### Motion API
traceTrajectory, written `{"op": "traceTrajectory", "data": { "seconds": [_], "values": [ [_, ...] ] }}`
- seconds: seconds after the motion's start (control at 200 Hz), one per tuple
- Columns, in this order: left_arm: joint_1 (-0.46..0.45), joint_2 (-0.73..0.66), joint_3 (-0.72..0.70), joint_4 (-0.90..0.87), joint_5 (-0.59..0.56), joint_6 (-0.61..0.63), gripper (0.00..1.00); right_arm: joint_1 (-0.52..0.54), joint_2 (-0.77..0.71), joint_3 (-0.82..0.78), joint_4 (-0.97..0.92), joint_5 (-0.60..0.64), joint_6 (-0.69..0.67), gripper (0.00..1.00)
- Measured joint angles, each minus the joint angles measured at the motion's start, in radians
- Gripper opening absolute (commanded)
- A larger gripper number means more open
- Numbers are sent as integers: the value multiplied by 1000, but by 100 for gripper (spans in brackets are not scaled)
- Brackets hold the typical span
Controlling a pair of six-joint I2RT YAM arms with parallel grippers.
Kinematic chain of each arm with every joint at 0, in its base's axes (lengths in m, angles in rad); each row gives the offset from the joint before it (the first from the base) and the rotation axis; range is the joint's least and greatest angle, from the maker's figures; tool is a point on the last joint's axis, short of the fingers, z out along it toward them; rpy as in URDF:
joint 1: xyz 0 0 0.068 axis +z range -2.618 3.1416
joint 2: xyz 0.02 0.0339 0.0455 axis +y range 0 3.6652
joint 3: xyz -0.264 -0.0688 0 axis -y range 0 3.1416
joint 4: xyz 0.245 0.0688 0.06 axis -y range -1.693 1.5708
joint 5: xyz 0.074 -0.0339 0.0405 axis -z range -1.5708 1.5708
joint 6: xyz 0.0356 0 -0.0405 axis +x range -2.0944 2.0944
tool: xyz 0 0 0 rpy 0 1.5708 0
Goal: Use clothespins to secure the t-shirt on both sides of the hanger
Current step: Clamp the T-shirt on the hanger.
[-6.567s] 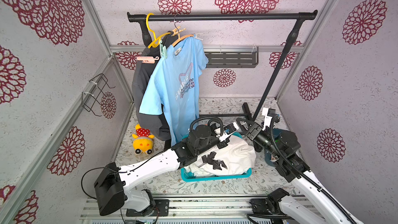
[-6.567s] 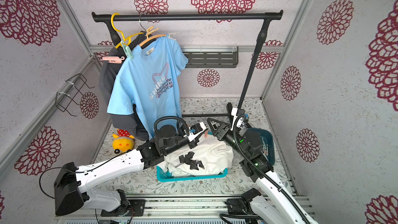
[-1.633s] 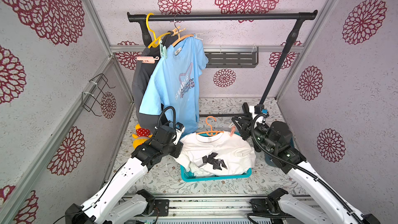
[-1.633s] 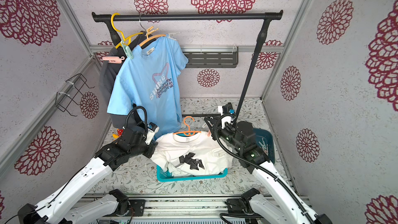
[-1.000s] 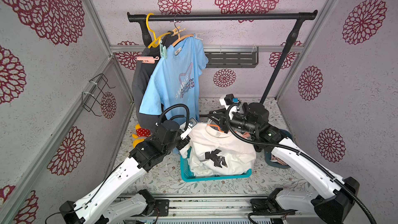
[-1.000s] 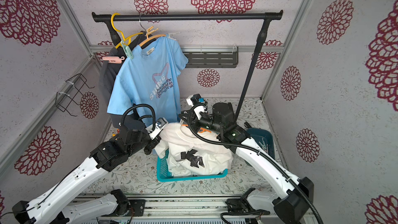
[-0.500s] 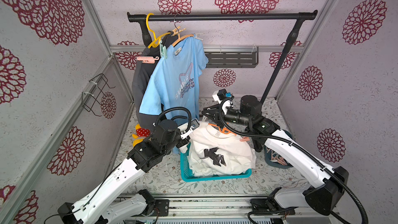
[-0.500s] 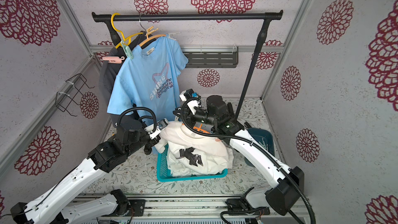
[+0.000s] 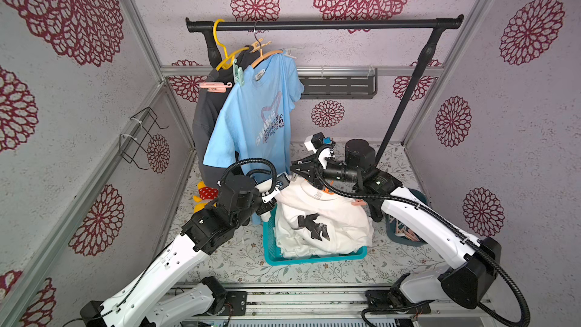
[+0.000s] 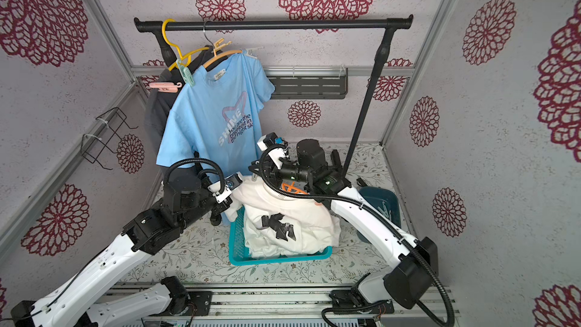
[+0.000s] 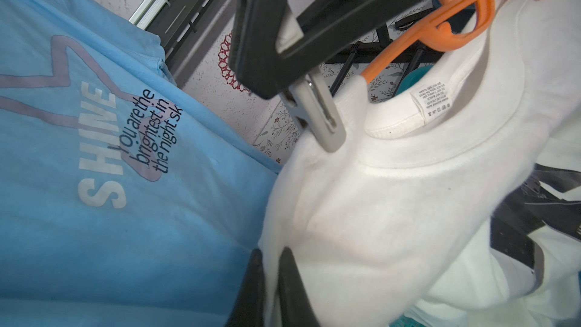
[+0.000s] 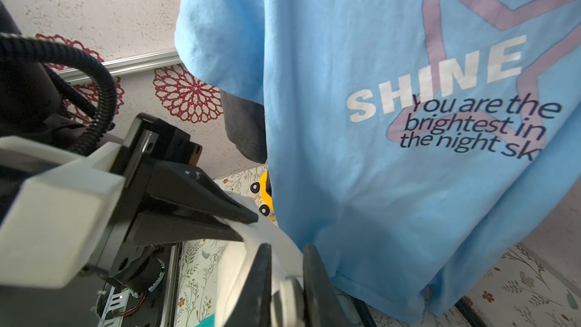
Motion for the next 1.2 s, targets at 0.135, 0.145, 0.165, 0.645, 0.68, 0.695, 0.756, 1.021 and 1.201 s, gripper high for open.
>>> {"op": "traceTrajectory", "data": {
  "seconds": [0.135, 0.145, 0.165, 0.645, 0.68, 0.695, 0.756, 1.021, 1.201],
  "values": [
    [0, 0, 0, 5, 5, 0, 0, 2, 13, 3, 0, -13, -1, 0],
    [0, 0, 0, 6, 5, -1, 0, 2, 14, 3, 0, -14, -1, 0],
    [0, 0, 0, 7, 6, -1, 0, 2, 15, 3, 0, -16, -2, 0],
    [0, 0, -1, 10, 6, -3, 0, 3, 25, 4, -12, -21, -30, 0],
    [0, 0, -1, 11, 3, -1, 0, 4, 25, 4, -13, -16, -30, 0],
    [0, 0, -1, 11, 3, 0, 0, 4, 25, 5, -13, -14, -30, 0],
    [0, 1, -3, 12, -2, 5, 0, 6, 25, 5, -14, -5, -30, 8],
    [0, 16, -3, 22, -16, 26, 0, 9, 25, 8, -32, 23, -28, 35],
    [0, 23, -3, 40, -25, 27, 0, 10, 23, 20, -47, 62, -16, 55]
  ]
}}
